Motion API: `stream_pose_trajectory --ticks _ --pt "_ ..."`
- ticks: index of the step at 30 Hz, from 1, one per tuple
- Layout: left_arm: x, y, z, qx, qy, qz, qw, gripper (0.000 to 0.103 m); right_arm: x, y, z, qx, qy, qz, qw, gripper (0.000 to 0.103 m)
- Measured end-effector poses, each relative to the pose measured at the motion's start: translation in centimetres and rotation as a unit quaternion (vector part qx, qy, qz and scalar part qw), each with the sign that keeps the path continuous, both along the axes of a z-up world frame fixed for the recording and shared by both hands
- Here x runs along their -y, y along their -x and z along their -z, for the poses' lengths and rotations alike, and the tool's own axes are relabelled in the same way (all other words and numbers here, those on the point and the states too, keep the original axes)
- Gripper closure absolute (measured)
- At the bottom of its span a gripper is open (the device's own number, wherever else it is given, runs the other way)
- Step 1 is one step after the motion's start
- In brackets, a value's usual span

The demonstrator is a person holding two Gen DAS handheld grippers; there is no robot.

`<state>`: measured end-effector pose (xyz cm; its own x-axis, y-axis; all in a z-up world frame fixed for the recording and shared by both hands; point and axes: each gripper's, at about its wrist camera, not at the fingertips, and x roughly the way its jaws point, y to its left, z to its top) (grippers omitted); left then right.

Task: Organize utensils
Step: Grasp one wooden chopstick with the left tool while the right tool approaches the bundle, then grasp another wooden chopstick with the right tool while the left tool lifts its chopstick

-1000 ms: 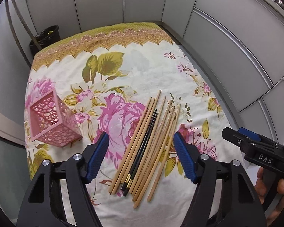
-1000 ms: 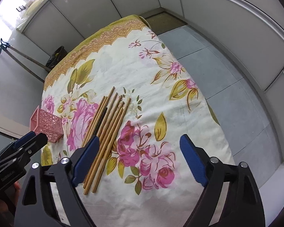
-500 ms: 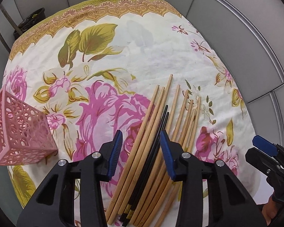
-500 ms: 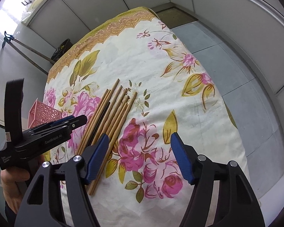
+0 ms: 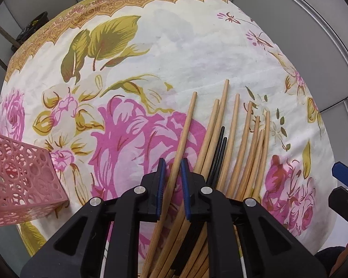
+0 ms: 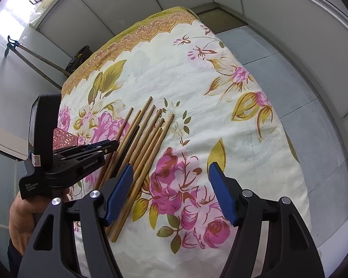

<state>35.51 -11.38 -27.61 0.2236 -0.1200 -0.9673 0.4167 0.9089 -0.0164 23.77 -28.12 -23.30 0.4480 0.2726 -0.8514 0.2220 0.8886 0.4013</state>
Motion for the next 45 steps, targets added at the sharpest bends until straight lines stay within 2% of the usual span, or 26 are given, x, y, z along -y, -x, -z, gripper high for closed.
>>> stream_pose_trajectory --ticks 3,4,9,15,17,20,26,30,33,36,41,45 --pt "1.0 -0.1 0.1 0.01 -0.025 0.02 0.9994 0.091 0.0 0.0 0.0 0.002 -0.001 -0.002 1.0 0.036" --pt "1.4 -0.1 0.2 0.011 -0.026 0.025 0.9993 0.095 0.0 0.0 0.1 0.002 -0.001 -0.003 1.0 0.036" --pt "1.5 0.4 -0.2 0.038 -0.023 0.021 0.9988 0.097 0.3 -0.1 0.8 -0.005 -0.013 0.002 1.0 0.037" --pt "-0.2 2.9 -4.9 0.106 0.025 0.008 0.994 0.097 -0.1 -0.6 1.6 -0.014 -0.049 -0.003 0.999 0.058" --pt "-1.0 3.6 -6.2 0.124 0.04 -0.002 0.9915 0.097 -0.5 -0.8 1.7 -0.015 -0.06 -0.005 0.998 0.06" --pt "-2.8 4.8 -8.4 0.151 0.061 -0.023 0.9864 0.097 -1.2 -1.1 1.5 -0.007 -0.072 -0.015 0.997 0.064" --pt "-5.7 7.6 -13.2 0.212 0.118 -0.06 0.9682 0.097 -2.5 -3.4 1.1 0.004 -0.102 -0.015 0.995 0.07" --pt "-6.6 8.9 -14.6 0.238 0.129 -0.064 0.9606 0.097 -4.3 -5.5 1.0 0.002 -0.116 -0.028 0.993 0.073" --pt "-7.9 9.6 -15.8 0.243 0.152 -0.071 0.9553 0.097 -6.6 -7.1 1.2 -0.006 -0.118 -0.056 0.991 0.076" --pt "-9.3 10.6 -17.4 0.256 0.168 -0.076 0.9489 0.097 -9.0 -8.8 1.9 -0.023 -0.11 -0.082 0.99 0.077" --pt "-10.8 11.6 -18.8 0.275 0.177 -0.08 0.9417 0.097 -11.0 -11.5 3.6 -0.069 -0.026 -0.083 0.994 0.077" --pt "-11.7 11.6 -19.3 0.28 0.181 -0.085 0.9388 0.097 -11.8 -12.5 4.7 -0.099 0.002 -0.084 0.992 0.077"
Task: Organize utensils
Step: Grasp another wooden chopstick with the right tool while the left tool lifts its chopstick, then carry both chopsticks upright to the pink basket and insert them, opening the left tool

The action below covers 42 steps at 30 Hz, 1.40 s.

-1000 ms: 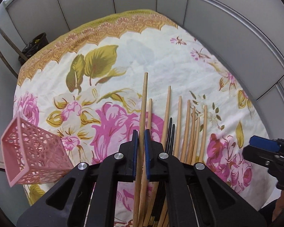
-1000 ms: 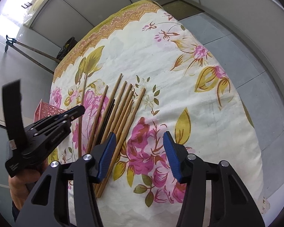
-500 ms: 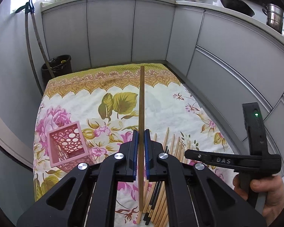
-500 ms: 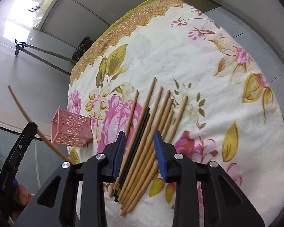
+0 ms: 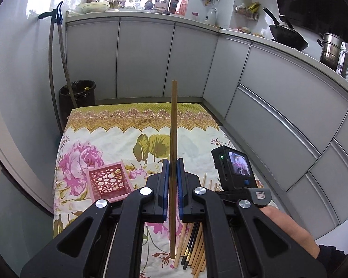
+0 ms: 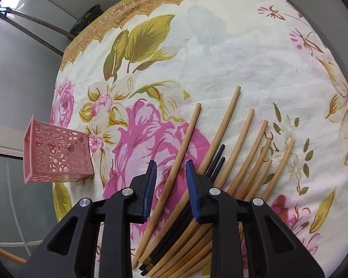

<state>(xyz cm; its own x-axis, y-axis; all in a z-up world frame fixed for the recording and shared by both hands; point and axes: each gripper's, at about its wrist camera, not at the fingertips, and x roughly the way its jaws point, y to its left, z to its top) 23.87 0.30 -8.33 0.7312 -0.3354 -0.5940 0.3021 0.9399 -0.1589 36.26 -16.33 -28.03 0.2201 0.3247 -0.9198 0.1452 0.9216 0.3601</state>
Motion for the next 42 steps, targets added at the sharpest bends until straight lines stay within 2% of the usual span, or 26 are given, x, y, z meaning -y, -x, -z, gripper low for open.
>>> stream_pose_trajectory --ticks 5,6,8,12,18,21,26,31,36,42 --pt "-0.8 0.0 -0.3 0.007 0.001 -0.003 1.0 0.097 -1.6 -0.3 0.0 0.005 0.057 -0.011 0.998 0.077" --pt "-0.9 0.0 -0.3 0.007 0.002 -0.004 1.0 0.097 -1.9 -0.3 0.0 0.009 0.071 -0.013 0.997 0.079" --pt "-1.0 -0.1 -0.2 0.006 0.004 -0.007 0.9999 0.097 -2.0 -0.3 0.0 0.018 0.087 -0.012 0.996 0.091" --pt "-1.3 -0.2 -0.2 0.008 0.006 -0.011 0.9999 0.097 -1.4 0.5 -0.5 0.029 0.067 -0.008 0.997 0.093" --pt "-2.0 -0.4 -0.1 0.01 0.009 -0.018 0.9998 0.097 -0.8 3.1 -5.3 0.102 0.045 -0.017 0.994 0.095" --pt "-2.4 -0.3 -0.5 0.016 0.015 -0.02 0.9996 0.097 -0.4 4.5 -8.1 0.151 0.036 -0.018 0.988 0.096" --pt "-3.5 -0.4 -1.2 0.033 0.024 -0.031 0.9987 0.097 -0.2 5.7 -10.8 0.204 0.034 -0.019 0.978 0.096" --pt "-4.9 -1.0 -1.7 0.046 0.042 -0.049 0.9969 0.097 -0.3 6.1 -12.1 0.249 0.043 -0.015 0.967 0.097" --pt "-6.3 -1.9 -1.9 0.058 0.057 -0.068 0.9944 0.097 0.3 6.3 -12.8 0.275 0.033 -0.007 0.961 0.097" --pt "-8.0 -3.4 -2.6 0.102 0.061 -0.102 0.9878 0.097 0.5 7.4 -15.0 0.327 0.032 0.001 0.944 0.097"
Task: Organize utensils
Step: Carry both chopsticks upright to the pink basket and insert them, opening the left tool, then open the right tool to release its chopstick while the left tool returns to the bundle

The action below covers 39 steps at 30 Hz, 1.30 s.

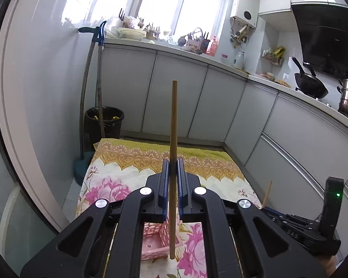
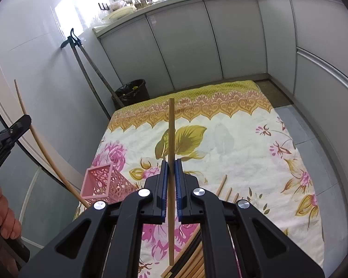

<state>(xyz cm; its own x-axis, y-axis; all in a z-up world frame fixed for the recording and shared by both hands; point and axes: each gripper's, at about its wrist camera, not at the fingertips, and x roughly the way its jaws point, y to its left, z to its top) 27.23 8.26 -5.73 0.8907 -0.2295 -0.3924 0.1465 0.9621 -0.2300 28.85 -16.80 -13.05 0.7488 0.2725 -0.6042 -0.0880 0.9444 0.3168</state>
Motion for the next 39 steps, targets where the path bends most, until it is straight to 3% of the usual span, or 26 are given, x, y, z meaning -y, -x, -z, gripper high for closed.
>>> stream_pose_trajectory --ticks 6,11,19,22,27,34,39 --pt "-0.6 -1.4 0.9 0.014 -0.005 -0.029 0.9995 0.097 -0.2 1.1 -2.0 0.053 0.008 0.007 0.999 0.097" --pt "-0.5 -2.8 2.6 -0.001 -0.017 -0.035 0.9992 0.097 -0.5 1.6 -2.7 0.078 0.005 0.008 0.997 0.097" --pt "-0.5 -4.7 6.2 -0.07 -0.05 -0.041 0.9955 0.096 -0.9 1.4 -2.8 0.092 -0.011 0.007 0.996 0.097" --pt "-0.8 -4.2 5.9 -0.075 -0.052 -0.04 0.995 0.082 -1.1 1.1 -2.8 0.091 -0.025 0.005 0.996 0.097" --pt "-1.9 -2.7 3.7 -0.069 -0.039 -0.053 0.9955 0.046 -1.9 0.6 -3.8 0.105 -0.049 -0.003 0.993 0.097" --pt "-4.1 0.5 0.6 -0.067 -0.025 -0.087 0.9936 0.031 -5.2 -0.7 -5.8 0.15 -0.081 -0.014 0.985 0.097" --pt "-4.2 0.3 1.1 -0.125 -0.031 -0.102 0.9864 0.029 -9.3 -2.3 -6.3 0.175 -0.063 -0.035 0.982 0.097"
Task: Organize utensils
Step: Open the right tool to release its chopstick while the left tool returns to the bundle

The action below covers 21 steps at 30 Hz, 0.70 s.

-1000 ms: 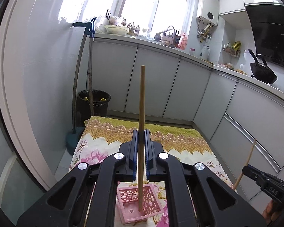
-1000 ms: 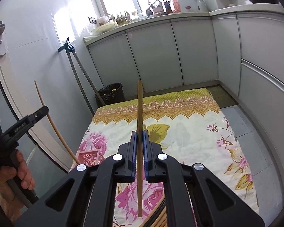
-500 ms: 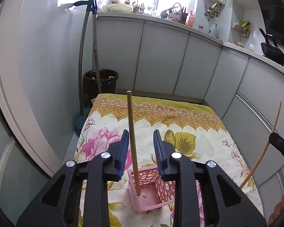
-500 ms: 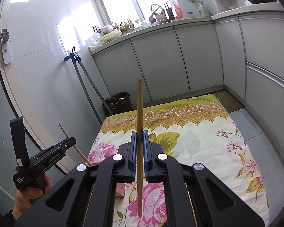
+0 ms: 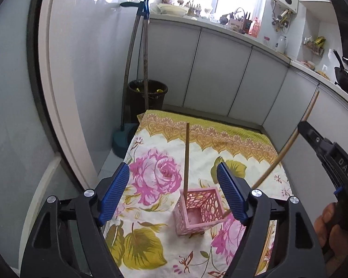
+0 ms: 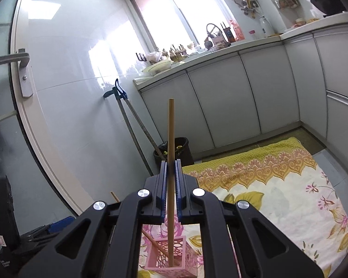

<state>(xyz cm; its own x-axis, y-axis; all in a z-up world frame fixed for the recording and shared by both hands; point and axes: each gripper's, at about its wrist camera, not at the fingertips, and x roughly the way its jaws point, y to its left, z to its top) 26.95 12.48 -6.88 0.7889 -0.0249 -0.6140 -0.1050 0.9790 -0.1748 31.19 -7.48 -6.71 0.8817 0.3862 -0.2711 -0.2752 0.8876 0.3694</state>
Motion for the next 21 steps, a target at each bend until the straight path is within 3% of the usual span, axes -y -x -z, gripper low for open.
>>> stream_pose_trajectory --ticks 5,11,21 --pt "-1.6 -0.1 1.2 -0.035 0.046 -0.021 0.9981 0.029 -2.5 -2.3 2.6 -0.028 0.034 -0.012 0.999 0.097" --pt "-1.9 0.1 1.3 -0.044 0.037 -0.031 0.9979 0.028 -3.0 -3.8 5.4 -0.089 0.053 -0.041 0.994 0.096" --pt "-0.1 0.8 0.5 -0.038 0.029 -0.006 0.9989 0.028 1.7 -0.7 3.3 -0.104 0.013 -0.041 0.994 0.095"
